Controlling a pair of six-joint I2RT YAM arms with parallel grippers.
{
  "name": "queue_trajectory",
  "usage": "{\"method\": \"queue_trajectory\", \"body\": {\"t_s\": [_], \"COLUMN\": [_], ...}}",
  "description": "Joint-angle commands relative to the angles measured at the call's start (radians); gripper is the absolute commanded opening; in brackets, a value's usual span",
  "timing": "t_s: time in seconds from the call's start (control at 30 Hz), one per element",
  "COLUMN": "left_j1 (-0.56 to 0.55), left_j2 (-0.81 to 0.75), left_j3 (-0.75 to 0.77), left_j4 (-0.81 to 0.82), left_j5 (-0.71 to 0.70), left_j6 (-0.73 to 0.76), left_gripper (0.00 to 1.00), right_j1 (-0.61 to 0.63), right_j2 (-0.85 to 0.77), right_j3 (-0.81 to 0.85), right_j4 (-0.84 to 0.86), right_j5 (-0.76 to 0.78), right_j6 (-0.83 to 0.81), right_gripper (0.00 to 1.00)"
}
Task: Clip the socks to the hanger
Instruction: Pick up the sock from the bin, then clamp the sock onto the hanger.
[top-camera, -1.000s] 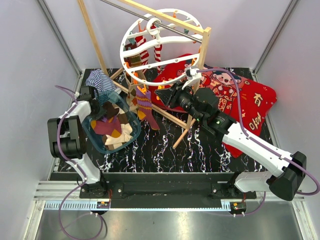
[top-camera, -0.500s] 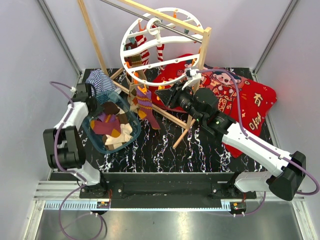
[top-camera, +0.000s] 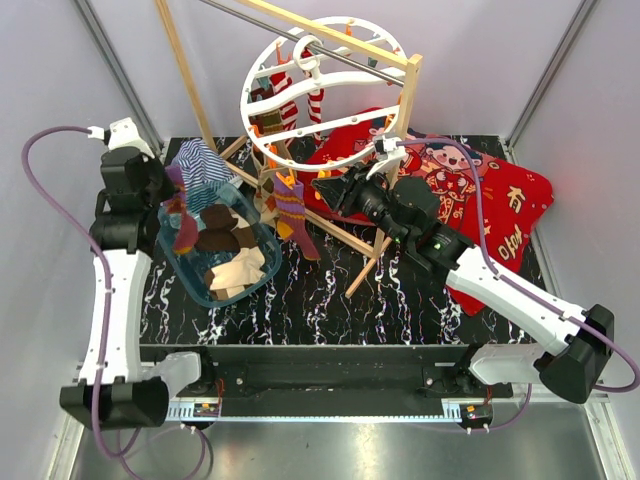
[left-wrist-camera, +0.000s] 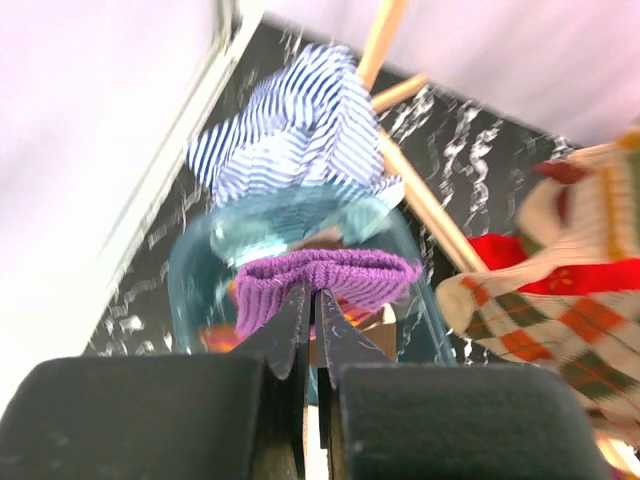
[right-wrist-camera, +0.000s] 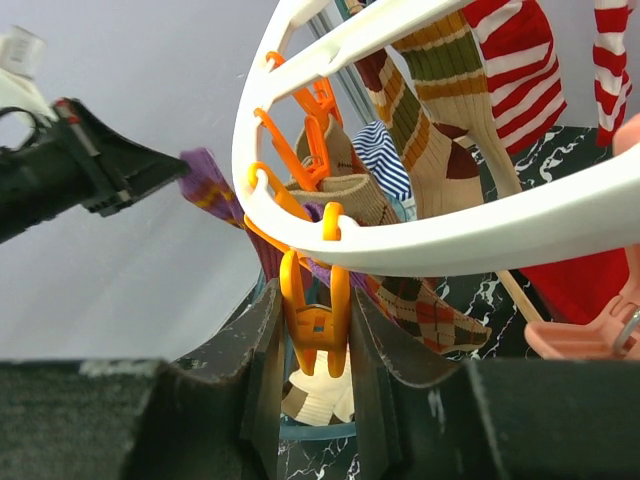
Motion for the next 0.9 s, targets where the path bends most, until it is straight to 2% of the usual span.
{"method": "queue_trajectory", "body": {"t_s": [0.0, 0.2, 0.33, 0.43, 0.77, 0.87], "left_j1": [-0.039, -0.059, -0.076, -0.12, -0.211, -0.24], "left_j2": [-0.095, -0.212, -0.288, -0.328, -0.466, -0.505], "left_j3": [0.076, 0.105, 0.077, 0.031, -0.137, -0.206], "left_j4": [0.03, 0.055, 0.07, 0.096, 0.234, 0.337], "left_j5": [0.017, 0.219, 0.437, 0.535, 0.752, 0.787], "left_j6": [0.149, 0.275, 0.298, 0.308, 0.217, 0.162], "left_gripper": [0.0, 0.0, 0.0, 0.0, 0.0, 0.0], "right_j1": [-0.013, -0.013, -0.013, -0.013, -0.012, -0.013], "right_j2": [-0.039, -0.05, -0.054, -0.051, -0.026, -0.023], "right_j3": [-0.006, -0.003, 0.0, 0.003, 0.034, 0.039], "right_j4": [0.027, 0.025, 0.021, 0.018, 0.01, 0.008], "right_j5": [0.029, 0.036, 0.04, 0.034, 0.003, -0.003], "right_j6": [-0.014, -0.029, -0.04, -0.043, -0.049, -0.052], "right_gripper": [0.0, 0.0, 0.0, 0.0, 0.0, 0.0]}}
